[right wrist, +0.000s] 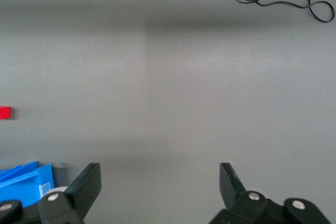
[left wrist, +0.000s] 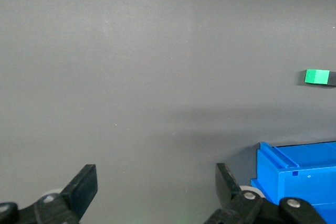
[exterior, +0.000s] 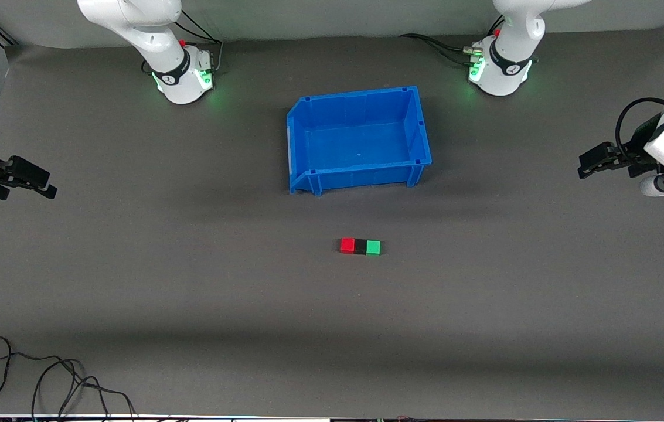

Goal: Attach green and red cubes to black cube

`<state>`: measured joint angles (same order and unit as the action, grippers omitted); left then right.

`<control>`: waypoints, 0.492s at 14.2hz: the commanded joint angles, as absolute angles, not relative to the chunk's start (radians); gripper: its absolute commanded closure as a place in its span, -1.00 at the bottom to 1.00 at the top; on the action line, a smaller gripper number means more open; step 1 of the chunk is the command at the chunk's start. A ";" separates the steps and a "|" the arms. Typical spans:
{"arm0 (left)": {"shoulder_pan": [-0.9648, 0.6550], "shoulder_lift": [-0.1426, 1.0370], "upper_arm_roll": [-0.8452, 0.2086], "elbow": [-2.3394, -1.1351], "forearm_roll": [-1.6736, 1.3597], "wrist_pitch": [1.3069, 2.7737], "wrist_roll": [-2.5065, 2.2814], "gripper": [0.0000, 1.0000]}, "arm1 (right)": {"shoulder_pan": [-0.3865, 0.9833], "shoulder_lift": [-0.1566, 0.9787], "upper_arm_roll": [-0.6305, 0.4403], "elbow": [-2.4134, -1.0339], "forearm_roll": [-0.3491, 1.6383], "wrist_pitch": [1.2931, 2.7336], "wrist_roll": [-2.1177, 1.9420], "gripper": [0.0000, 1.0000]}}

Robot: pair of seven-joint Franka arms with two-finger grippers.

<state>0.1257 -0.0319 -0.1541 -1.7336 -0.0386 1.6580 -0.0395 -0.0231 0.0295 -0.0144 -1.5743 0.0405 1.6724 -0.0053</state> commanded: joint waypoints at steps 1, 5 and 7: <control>0.126 -0.020 -0.155 -1.697 -0.026 1.620 -0.026 -1.00 | 0.009 0.003 -0.048 -1.598 0.008 1.683 -0.020 -1.00; 0.124 -0.005 -0.127 -1.690 -0.026 1.603 -0.020 -1.00 | 0.008 -0.017 -0.049 -1.600 0.005 1.617 -0.015 -1.00; 0.126 -0.005 -0.126 -1.692 -0.026 1.601 -0.020 -1.00 | 0.009 -0.028 -0.049 -1.617 0.005 1.612 -0.015 -1.00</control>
<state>0.1256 -0.0135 -0.1268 -1.7184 -0.0386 1.6299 -0.0350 -0.0090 0.0133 -0.0360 -1.5750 0.0303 1.6190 -0.0053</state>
